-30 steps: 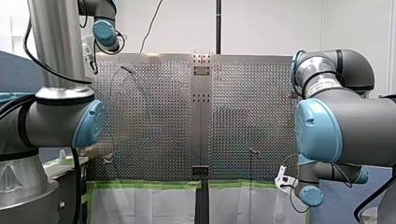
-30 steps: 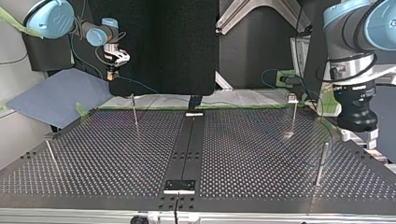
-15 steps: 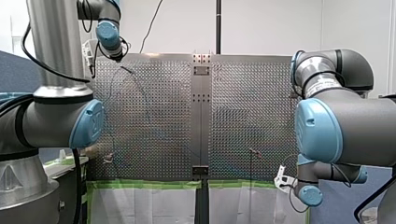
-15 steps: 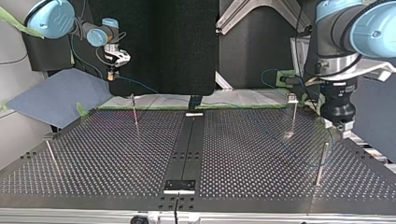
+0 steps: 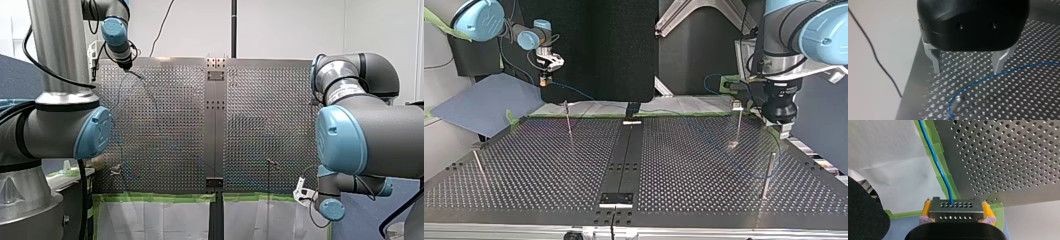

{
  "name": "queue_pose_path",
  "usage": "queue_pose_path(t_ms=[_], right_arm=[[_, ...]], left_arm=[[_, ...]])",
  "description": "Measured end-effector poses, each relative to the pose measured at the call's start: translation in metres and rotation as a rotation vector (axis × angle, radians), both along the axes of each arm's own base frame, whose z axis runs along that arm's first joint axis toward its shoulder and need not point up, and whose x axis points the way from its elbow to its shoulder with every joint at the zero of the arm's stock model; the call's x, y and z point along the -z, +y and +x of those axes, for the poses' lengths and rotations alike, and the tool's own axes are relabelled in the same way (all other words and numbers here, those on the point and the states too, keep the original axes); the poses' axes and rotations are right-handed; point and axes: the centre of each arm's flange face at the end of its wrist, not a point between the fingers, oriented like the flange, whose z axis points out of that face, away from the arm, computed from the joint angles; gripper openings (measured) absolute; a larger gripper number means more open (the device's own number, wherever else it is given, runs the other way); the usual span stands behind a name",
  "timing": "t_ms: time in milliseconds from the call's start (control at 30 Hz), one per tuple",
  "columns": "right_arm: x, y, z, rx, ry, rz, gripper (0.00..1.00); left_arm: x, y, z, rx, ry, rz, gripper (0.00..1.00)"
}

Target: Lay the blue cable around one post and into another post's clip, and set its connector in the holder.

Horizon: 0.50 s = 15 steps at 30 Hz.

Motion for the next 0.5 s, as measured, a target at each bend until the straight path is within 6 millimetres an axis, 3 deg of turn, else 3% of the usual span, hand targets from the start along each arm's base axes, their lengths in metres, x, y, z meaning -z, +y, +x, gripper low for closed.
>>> queue_pose_path(t_ms=[500], right_arm=[[0.0,0.001,0.002,-0.007,-0.001,0.003,0.0]], left_arm=[[0.012,-0.004,-0.015,0.011,0.157,0.06,1.0]])
